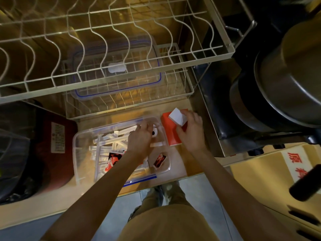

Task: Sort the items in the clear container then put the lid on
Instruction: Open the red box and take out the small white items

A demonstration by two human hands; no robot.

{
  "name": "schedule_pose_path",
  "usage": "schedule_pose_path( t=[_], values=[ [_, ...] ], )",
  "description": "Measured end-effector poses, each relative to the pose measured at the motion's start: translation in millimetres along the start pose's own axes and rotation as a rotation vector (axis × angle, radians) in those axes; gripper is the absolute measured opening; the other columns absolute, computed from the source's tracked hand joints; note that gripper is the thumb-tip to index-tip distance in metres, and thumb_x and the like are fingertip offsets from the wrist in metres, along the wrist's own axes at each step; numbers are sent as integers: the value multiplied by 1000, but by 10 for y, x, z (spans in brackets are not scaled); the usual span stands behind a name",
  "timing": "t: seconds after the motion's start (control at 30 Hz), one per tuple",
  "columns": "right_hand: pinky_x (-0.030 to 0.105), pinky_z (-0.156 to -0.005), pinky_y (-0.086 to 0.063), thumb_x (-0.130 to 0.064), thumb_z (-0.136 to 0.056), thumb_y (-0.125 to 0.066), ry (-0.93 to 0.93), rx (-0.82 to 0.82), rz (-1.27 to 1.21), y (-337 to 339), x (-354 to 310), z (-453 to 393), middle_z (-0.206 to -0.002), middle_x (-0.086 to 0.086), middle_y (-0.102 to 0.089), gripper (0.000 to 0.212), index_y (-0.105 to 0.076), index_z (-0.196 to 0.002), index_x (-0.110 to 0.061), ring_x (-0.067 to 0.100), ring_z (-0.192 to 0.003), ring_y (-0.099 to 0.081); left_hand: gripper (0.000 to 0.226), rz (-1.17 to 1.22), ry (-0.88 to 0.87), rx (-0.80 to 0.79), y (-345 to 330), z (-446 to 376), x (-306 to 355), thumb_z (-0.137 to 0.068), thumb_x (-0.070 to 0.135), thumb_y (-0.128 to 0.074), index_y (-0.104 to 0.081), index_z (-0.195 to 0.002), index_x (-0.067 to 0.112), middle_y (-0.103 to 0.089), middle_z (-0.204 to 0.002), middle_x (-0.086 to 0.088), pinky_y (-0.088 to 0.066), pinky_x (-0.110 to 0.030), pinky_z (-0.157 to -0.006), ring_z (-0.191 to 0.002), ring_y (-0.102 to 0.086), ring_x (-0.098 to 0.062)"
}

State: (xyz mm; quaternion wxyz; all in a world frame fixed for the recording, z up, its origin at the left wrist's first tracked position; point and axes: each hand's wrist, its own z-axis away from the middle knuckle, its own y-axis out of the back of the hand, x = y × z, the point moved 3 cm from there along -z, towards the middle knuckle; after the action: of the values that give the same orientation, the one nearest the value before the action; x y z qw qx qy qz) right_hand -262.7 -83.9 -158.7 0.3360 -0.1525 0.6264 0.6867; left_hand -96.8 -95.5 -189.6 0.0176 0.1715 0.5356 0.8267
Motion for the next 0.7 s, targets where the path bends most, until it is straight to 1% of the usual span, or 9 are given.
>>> schedule_pose_path(
  t=[0.07,0.13,0.17,0.27,0.33,0.43,0.5,0.6,0.7],
  values=[
    [26,-101,-32,-11,-82,-62,3,4,10,19,6,13,-135,8,-46,53,-44,-132,-15,23,-126,-36,66,-65,-4,-13,-9,-9,16,-78,13,-64,-30,-135,15,-38,-134,-12,-53,-40,-76,-112,-49,-29],
    [31,-106,-32,-13,-82,-62,8,38,12,47,5,38,-135,8,-47,51,-46,-131,-14,22,-127,-35,59,-113,4,11,7,-5,21,-81,17,-61,-34,-134,15,-38,-137,-11,-49,-38,-80,-117,-45,-27],
    [31,-107,-31,-14,-83,-62,5,62,1,61,1,54,-135,8,-48,49,-47,-130,-13,22,-128,-35,54,-161,4,18,16,-4,28,-83,19,-58,-37,-133,13,-39,-138,-11,-47,-38,-84,-119,-44,-27],
    [23,-103,-27,-15,-84,-62,-7,108,-44,92,14,102,-133,6,-49,45,-49,-126,-14,19,-127,-35,43,-365,-35,10,20,-26,96,-87,20,-51,-44,-128,9,-47,-135,-14,-38,-40,-93,-119,-43,-30],
    [18,-99,-24,-15,-84,-61,-18,107,-59,101,35,128,-132,5,-50,44,-49,-126,-14,17,-126,-36,37,-413,-48,12,37,-42,136,-87,24,-50,-51,-121,9,-55,-127,-12,-35,-40,-95,-119,-42,-30],
    [19,-98,-27,-14,-85,-62,-26,79,-72,107,76,147,-131,5,-50,44,-49,-127,-15,19,-124,-39,35,-328,-8,8,98,-13,152,-82,30,-55,-58,-113,14,-58,-122,-7,-35,-37,-95,-122,-40,-26],
    [28,-101,-34,-15,-86,-61,-35,37,-96,104,104,142,-132,7,-49,44,-48,-128,-15,21,-123,-43,34,-217,49,42,178,69,151,-80,35,-58,-63,-108,17,-63,-115,-5,-37,-35,-92,-118,-44,-23],
    [38,-101,-43,-15,-92,-55,-42,-2,-105,106,157,111,-133,8,-49,38,-47,-129,-17,23,-123,-46,32,-15,142,110,375,259,184,-75,35,-64,-68,-102,19,-69,-99,-7,-42,-33,-82,-103,-53,-23],
    [37,-99,-44,-13,-94,-49,-38,13,-77,112,215,84,-130,6,-55,34,-49,-127,-18,22,-121,-46,32,151,144,218,611,426,297,-69,29,-71,-70,-98,16,-70,-90,-12,-43,-33,-72,-96,-55,-29]
  ],
)
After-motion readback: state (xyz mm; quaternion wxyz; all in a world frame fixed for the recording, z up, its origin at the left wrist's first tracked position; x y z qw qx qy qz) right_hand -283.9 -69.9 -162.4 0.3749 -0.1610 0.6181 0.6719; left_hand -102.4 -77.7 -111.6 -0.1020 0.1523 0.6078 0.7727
